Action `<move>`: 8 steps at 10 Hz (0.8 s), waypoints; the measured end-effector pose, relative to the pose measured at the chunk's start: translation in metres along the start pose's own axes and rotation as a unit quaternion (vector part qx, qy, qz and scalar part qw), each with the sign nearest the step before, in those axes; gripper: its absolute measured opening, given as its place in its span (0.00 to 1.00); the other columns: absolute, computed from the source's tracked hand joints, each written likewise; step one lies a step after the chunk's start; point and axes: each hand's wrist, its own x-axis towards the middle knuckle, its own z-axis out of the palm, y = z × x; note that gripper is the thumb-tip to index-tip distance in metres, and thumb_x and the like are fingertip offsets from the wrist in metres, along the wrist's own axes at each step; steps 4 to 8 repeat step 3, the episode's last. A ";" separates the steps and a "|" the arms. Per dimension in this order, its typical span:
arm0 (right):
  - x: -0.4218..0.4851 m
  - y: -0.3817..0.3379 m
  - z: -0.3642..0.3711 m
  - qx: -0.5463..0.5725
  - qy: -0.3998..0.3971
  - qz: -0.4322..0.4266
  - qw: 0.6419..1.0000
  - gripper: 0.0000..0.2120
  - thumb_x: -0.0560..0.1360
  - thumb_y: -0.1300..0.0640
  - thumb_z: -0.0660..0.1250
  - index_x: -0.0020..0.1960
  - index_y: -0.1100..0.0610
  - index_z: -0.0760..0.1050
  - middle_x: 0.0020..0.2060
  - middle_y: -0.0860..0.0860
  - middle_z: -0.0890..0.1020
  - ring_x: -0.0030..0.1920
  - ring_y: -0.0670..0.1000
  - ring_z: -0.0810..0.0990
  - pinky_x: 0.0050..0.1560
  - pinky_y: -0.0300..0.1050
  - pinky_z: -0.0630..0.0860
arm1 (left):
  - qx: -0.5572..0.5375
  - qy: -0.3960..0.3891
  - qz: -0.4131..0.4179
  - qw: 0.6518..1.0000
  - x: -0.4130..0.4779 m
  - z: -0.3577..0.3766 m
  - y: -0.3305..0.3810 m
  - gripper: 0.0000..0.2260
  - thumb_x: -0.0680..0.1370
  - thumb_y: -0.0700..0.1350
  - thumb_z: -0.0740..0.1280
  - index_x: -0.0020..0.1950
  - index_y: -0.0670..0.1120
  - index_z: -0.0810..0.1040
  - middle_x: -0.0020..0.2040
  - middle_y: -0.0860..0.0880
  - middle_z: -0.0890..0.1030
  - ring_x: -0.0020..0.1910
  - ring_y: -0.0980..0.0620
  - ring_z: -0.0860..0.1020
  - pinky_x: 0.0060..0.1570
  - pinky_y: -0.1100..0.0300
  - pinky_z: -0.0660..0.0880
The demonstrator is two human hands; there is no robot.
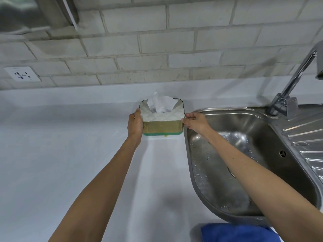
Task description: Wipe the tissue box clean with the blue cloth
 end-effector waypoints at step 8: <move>-0.010 -0.008 -0.012 -0.030 0.039 -0.001 0.999 0.20 0.72 0.57 0.69 0.62 0.63 0.72 0.49 0.54 0.75 0.49 0.53 0.75 0.46 0.41 0.72 | 0.046 0.021 0.027 0.998 -0.013 -0.010 0.010 0.22 0.80 0.57 0.54 0.67 0.43 0.67 0.56 0.48 0.74 0.53 0.48 0.72 0.53 0.57 0.67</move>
